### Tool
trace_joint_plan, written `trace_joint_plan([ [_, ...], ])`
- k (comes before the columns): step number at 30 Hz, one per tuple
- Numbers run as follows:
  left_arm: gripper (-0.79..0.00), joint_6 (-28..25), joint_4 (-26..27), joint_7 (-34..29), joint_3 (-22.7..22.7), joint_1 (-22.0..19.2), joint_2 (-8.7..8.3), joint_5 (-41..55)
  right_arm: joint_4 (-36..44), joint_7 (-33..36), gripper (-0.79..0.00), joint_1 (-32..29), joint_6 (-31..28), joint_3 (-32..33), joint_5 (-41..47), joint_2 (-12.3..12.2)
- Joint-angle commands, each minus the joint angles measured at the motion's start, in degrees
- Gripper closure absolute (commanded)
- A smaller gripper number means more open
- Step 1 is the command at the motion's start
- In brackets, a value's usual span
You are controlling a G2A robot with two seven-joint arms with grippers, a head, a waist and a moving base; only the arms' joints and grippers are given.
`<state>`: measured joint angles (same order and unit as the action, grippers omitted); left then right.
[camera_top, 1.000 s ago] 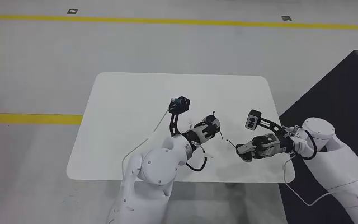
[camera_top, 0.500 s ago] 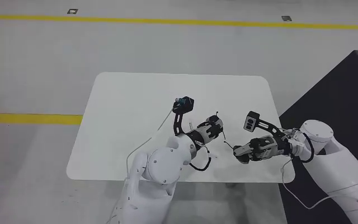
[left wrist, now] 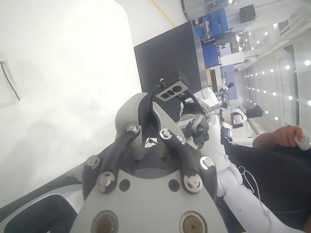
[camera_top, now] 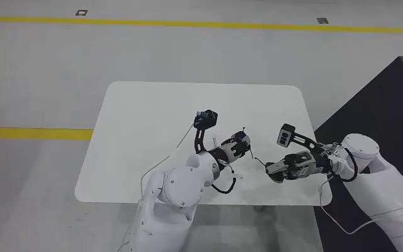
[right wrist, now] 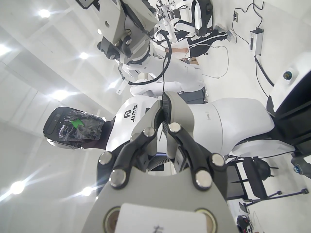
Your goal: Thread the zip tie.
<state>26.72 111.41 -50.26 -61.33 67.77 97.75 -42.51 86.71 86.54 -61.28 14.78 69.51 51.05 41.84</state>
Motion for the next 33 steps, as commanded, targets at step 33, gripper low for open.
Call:
trace_joint_plan([
  [33,0.000,0.3,-0.3,2.6,-1.0,-0.2,-1.84,6.0,6.3,-2.0,0.000,-6.8,-26.1,4.1,-9.2,0.0],
])
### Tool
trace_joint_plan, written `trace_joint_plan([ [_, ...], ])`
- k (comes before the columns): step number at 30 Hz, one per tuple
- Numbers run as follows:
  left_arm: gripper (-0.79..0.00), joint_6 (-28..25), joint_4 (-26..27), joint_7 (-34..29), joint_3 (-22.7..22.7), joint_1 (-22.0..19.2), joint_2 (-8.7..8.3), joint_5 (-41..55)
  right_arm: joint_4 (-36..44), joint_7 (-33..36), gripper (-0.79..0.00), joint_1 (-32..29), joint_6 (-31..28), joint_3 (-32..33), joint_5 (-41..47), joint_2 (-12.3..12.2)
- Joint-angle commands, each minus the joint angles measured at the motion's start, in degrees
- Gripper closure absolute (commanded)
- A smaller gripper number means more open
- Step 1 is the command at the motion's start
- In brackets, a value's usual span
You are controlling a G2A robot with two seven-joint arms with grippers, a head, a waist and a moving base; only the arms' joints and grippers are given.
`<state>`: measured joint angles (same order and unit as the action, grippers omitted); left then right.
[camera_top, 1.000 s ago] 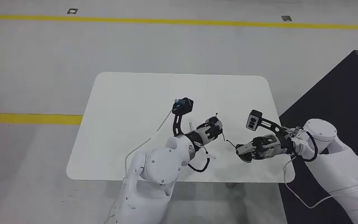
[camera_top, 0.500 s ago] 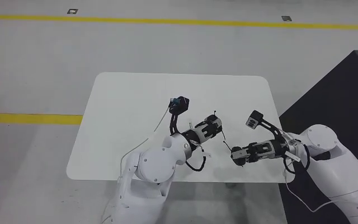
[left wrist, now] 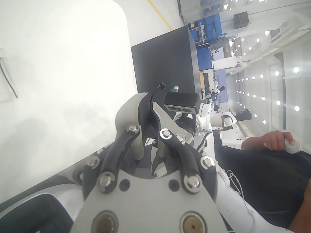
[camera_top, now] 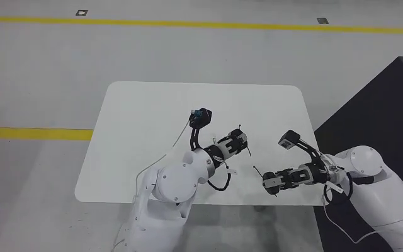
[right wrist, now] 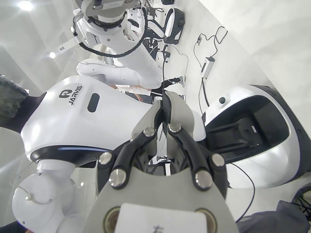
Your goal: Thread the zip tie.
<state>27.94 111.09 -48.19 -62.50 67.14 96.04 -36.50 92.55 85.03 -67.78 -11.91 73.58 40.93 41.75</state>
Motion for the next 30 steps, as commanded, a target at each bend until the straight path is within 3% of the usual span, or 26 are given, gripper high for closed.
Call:
trace_joint_plan([
  [1,0.000,-1.4,0.1,0.5,0.3,0.6,-0.22,0.3,0.4,-0.1,0.000,-0.4,1.1,0.2,1.5,0.1],
  [11,0.000,-3.0,0.8,0.1,0.1,1.1,-1.06,2.0,-1.3,2.1,0.000,-0.1,3.7,1.7,6.0,0.3],
  [30,0.000,-3.6,1.5,1.8,2.2,0.9,-2.25,2.6,-1.9,2.1,0.000,0.8,5.6,1.1,3.7,1.0],
])
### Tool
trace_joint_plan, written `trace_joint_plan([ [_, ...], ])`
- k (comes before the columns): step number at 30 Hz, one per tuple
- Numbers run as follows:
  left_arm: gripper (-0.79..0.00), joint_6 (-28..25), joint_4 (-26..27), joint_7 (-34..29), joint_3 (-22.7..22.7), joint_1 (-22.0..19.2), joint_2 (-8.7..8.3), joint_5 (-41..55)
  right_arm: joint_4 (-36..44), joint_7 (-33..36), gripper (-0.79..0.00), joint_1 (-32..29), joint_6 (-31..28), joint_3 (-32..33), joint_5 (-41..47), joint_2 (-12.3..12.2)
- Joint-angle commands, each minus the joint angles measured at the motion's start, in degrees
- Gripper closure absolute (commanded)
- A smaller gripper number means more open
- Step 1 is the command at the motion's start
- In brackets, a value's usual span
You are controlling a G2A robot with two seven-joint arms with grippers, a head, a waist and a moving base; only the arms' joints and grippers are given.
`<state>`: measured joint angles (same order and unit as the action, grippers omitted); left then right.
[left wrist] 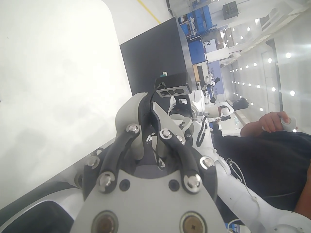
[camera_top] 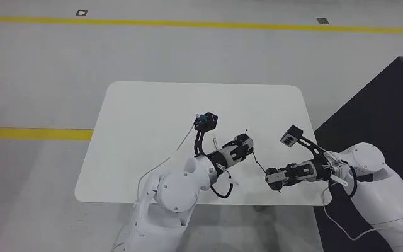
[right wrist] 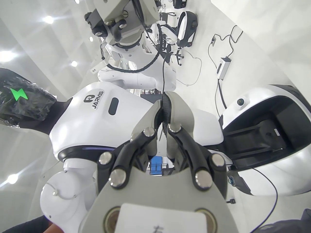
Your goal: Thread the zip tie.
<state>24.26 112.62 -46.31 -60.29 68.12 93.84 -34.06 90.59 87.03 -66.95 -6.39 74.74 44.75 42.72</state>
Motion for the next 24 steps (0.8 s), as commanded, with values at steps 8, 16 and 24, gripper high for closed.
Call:
trace_joint_plan([
  [8,0.000,0.4,-0.2,0.5,0.3,-0.4,-0.49,0.7,0.0,0.1,0.000,0.0,0.1,0.0,-0.1,0.0],
  [16,0.000,0.7,-0.5,1.0,0.8,-0.9,-0.92,0.7,0.0,0.1,0.000,0.0,0.1,0.0,-0.1,0.0],
  [24,0.000,0.9,-0.8,1.1,1.5,-1.3,-1.33,0.6,0.0,0.1,0.000,0.0,0.1,0.0,-0.1,0.0],
])
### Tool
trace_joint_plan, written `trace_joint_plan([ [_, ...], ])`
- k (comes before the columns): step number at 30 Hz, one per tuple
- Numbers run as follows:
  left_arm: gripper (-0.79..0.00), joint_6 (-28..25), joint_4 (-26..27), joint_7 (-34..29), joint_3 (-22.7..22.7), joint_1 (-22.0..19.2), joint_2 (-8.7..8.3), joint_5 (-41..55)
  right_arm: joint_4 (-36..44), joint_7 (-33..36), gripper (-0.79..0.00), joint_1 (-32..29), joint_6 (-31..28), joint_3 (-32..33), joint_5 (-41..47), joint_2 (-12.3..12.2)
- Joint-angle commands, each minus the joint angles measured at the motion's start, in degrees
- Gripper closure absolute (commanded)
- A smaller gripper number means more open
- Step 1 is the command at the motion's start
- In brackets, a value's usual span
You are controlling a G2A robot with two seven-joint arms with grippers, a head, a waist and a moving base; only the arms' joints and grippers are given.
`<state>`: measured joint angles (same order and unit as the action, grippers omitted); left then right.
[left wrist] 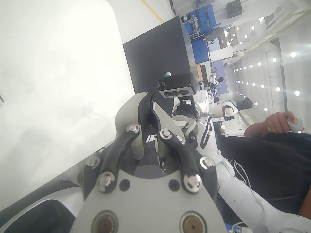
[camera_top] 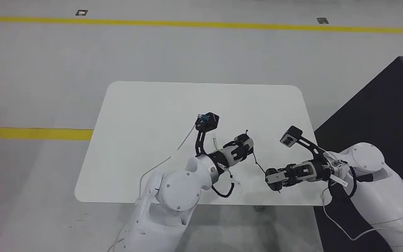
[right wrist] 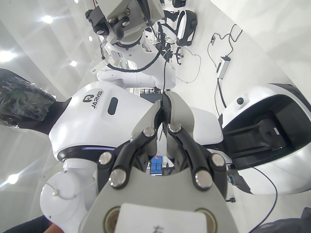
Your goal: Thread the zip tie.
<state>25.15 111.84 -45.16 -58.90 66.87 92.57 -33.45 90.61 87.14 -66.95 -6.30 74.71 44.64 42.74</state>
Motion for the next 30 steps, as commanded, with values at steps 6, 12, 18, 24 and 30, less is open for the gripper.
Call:
trace_joint_plan([
  [6,0.000,0.3,-0.2,0.0,0.6,-0.4,-0.36,0.0,0.0,0.0,0.000,0.0,0.0,0.0,0.0,0.0],
  [12,0.000,0.8,-0.7,0.1,0.9,-0.5,-0.68,-0.3,0.0,0.0,0.000,0.0,0.0,0.0,0.0,0.0],
  [18,0.000,1.1,-0.9,0.2,1.1,-0.8,-0.96,-0.5,1.1,-1.9,0.000,-0.5,0.2,0.0,0.2,0.1],
  [24,0.000,0.9,-0.8,0.3,1.3,-0.6,-1.27,-0.2,1.0,-2.6,0.000,-1.7,0.0,1.5,2.1,0.2],
  [30,0.000,0.9,-0.5,-0.1,1.2,-0.3,-1.63,0.2,0.4,-2.2,0.000,-1.9,0.9,2.1,2.9,0.3],
])
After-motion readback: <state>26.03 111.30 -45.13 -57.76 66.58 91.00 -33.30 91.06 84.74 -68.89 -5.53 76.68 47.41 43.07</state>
